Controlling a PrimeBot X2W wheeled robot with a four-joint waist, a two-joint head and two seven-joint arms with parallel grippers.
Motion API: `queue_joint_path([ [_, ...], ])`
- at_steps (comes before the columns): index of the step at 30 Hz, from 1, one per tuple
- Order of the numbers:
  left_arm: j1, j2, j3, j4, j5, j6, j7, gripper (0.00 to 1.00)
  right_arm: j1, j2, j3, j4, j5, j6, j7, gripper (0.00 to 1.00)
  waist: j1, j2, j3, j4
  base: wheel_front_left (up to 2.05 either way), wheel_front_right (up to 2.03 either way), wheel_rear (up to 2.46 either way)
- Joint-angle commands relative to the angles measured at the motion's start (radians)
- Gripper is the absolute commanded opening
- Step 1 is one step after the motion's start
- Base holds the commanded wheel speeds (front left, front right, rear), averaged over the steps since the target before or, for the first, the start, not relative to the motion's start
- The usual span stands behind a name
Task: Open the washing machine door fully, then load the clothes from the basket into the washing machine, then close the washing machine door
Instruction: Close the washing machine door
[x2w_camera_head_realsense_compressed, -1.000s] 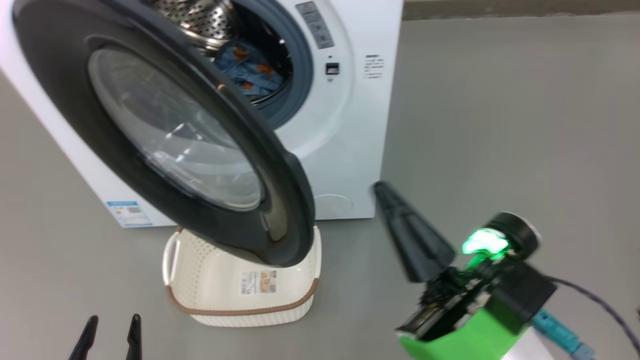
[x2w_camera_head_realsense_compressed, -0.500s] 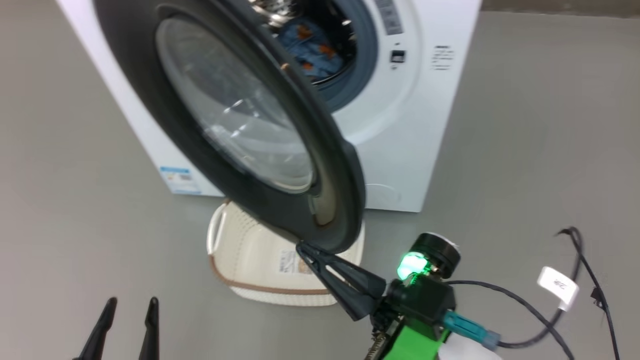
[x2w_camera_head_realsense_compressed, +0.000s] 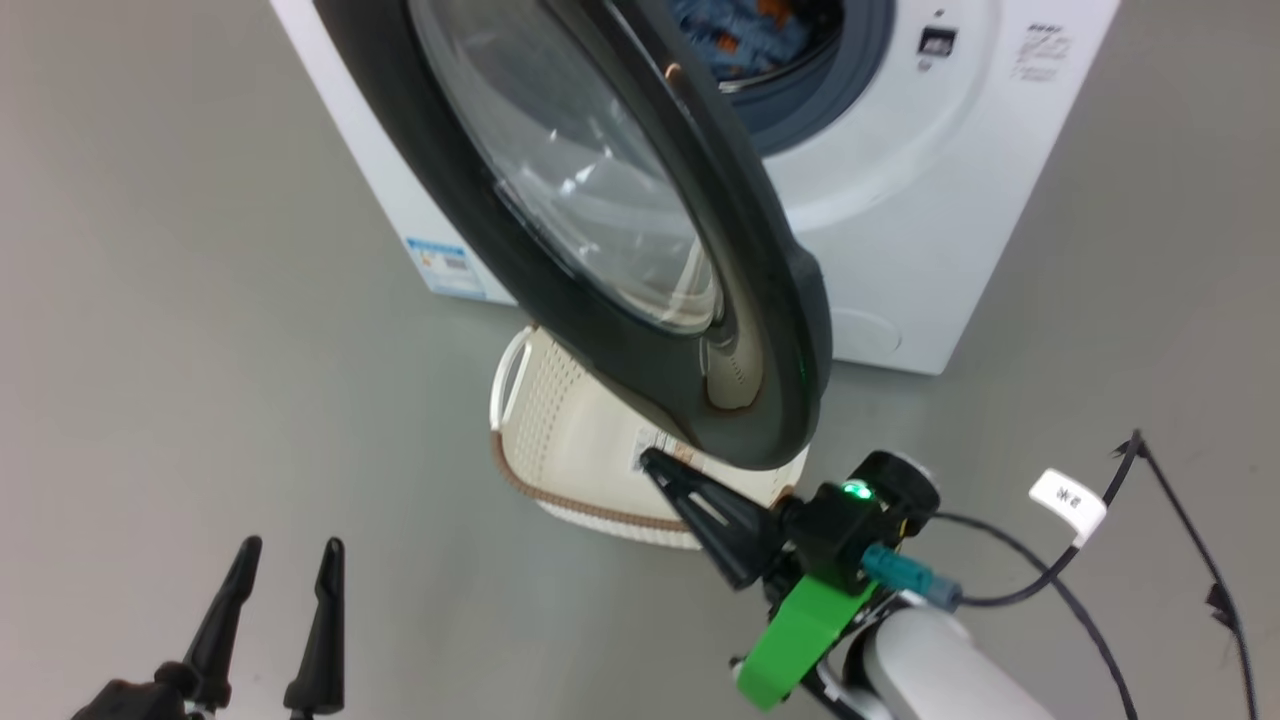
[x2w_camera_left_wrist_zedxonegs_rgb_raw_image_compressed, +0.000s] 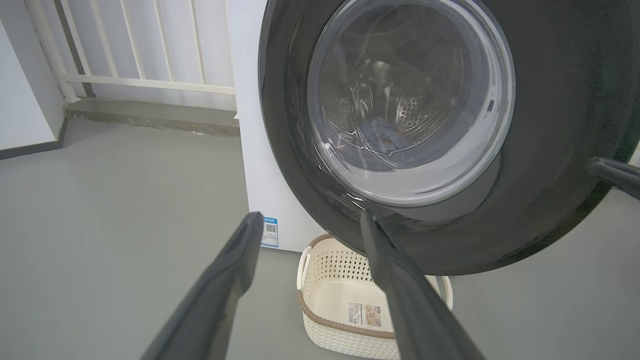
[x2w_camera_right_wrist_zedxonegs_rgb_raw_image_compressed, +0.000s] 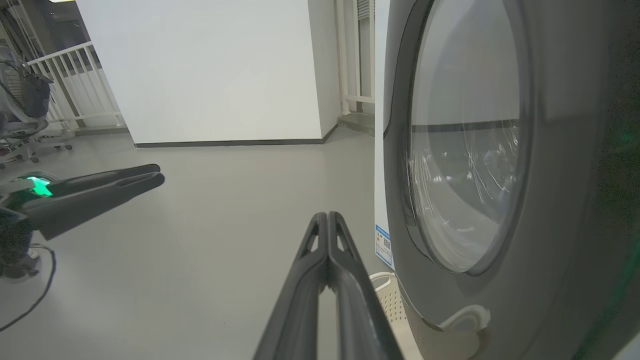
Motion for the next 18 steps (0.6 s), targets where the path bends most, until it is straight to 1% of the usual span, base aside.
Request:
queue_joint_path([
  [1, -0.040, 0.018, 0.033, -0.021, -0.004, -0.003, -0.012, 1.00, -0.025, 0.026, 0.006, -0.017, -0.009, 0.002, -0.008, 0.00, 0.0000, 0.0000, 0.036, 0.025, 0.00, 0.00, 0.00],
  [6, -0.058, 0.027, 0.019, -0.012, -0.016, -0.003, -0.012, 1.00, -0.039, 0.050, -0.106, 0.023, -0.058, 0.002, -0.025, 0.00, 0.0000, 0.0000, 0.066, 0.019, 0.00, 0.00, 0.00],
  [12, -0.088, 0.035, 0.010, -0.015, -0.025, -0.003, -0.012, 1.00, -0.073, 0.061, -0.224, 0.019, -0.105, 0.002, -0.040, 0.00, 0.0000, 0.0000, 0.104, 0.000, 0.00, 0.00, 0.00],
  [18, -0.138, 0.049, -0.001, -0.021, -0.039, -0.003, -0.012, 1.00, -0.159, 0.061, -0.282, 0.015, -0.119, 0.002, -0.044, 0.00, 0.0000, 0.0000, 0.161, -0.020, 0.00, 0.00, 0.00],
])
